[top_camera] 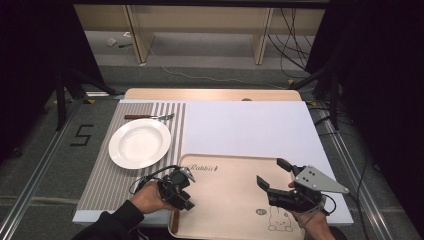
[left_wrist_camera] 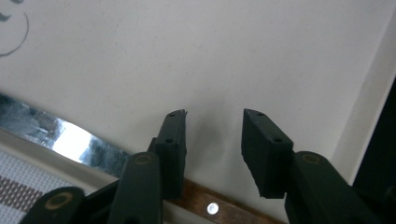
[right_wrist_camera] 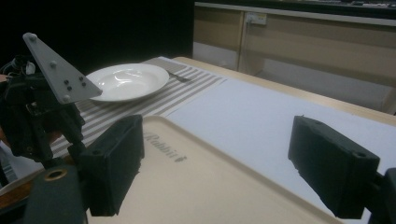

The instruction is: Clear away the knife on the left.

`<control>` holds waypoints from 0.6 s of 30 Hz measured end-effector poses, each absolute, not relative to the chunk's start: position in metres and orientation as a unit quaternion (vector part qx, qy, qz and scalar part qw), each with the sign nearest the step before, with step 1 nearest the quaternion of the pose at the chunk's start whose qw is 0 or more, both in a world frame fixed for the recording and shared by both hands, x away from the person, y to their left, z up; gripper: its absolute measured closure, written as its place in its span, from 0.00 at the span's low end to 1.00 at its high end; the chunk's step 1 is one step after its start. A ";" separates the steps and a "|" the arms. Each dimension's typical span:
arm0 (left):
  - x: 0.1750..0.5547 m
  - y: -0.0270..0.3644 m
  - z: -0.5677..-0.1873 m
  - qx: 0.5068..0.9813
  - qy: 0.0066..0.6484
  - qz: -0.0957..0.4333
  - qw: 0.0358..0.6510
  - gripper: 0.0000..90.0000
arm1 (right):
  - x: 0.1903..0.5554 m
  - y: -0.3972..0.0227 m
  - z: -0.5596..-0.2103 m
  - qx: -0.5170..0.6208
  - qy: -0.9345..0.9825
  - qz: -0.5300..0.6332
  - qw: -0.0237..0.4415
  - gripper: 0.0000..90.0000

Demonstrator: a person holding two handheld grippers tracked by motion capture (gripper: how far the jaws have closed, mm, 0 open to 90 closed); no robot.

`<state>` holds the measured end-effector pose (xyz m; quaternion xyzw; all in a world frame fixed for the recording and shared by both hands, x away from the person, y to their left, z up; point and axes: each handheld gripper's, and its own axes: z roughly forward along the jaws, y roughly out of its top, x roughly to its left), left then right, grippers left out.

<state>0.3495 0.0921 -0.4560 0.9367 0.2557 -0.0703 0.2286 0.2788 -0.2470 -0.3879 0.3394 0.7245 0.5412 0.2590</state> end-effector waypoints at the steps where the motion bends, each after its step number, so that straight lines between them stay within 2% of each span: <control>1: 0.349 0.092 -0.455 0.936 0.254 -0.064 0.236 0.57 | 0.279 -0.247 -0.388 0.339 0.724 0.542 0.259 0.22; 3: 0.349 0.092 -0.455 0.935 0.253 -0.059 0.243 0.55 | 0.279 -0.247 -0.388 0.339 0.724 0.542 0.259 0.22; 8: 0.348 0.093 -0.449 0.921 0.261 -0.049 0.286 0.40 | 0.279 -0.247 -0.388 0.340 0.724 0.542 0.258 0.22; 13: 0.348 0.095 -0.444 0.911 0.263 -0.035 0.316 0.33 | 0.279 -0.248 -0.388 0.340 0.724 0.542 0.258 0.21; 18: 0.348 0.097 -0.441 0.904 0.264 -0.026 0.335 0.31 | 0.279 -0.247 -0.388 0.340 0.724 0.542 0.258 0.22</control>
